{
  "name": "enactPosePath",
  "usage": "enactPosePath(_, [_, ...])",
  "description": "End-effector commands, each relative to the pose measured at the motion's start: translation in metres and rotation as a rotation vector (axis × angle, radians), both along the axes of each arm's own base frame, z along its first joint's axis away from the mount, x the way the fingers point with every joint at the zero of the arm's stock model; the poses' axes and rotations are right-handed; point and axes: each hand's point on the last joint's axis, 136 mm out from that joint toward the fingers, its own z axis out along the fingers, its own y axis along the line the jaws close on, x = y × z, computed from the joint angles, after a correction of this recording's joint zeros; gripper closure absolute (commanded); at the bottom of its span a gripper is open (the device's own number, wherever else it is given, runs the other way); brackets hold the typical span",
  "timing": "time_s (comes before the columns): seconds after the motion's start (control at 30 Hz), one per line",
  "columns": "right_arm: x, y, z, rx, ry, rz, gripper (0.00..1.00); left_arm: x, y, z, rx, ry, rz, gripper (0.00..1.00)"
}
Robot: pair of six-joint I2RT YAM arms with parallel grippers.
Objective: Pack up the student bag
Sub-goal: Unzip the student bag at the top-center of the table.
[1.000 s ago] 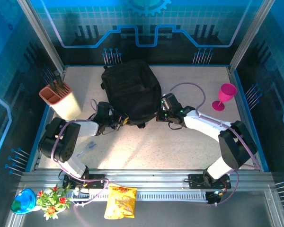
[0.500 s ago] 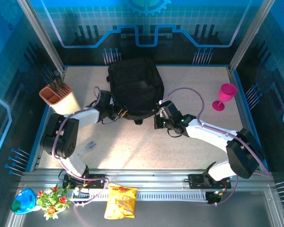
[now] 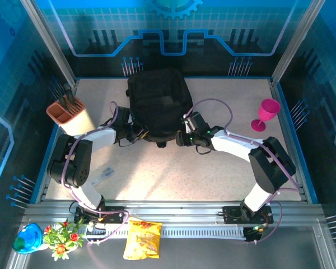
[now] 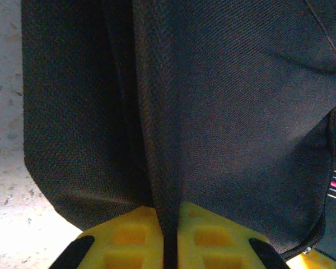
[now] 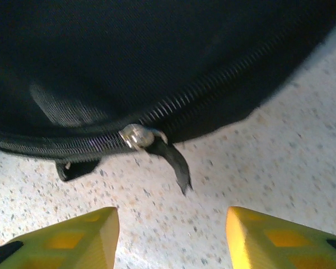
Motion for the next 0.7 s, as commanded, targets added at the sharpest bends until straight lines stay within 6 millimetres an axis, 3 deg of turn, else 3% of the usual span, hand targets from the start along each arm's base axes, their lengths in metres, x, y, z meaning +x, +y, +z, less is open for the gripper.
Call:
enactPosePath(0.0, [0.011, 0.014, -0.001, -0.004, -0.009, 0.064, 0.48, 0.003, -0.002, 0.007, -0.003, -0.013, -0.023, 0.89])
enactPosePath(0.37, [0.026, 0.01, -0.005, -0.055, -0.043, 0.031, 0.71, 0.001, -0.001, 0.009, 0.0, -0.012, -0.023, 0.89])
enactPosePath(0.67, [0.033, 0.009, -0.01, -0.099, -0.052, 0.041, 0.66, 0.002, -0.002, 0.011, -0.009, -0.015, -0.024, 0.89])
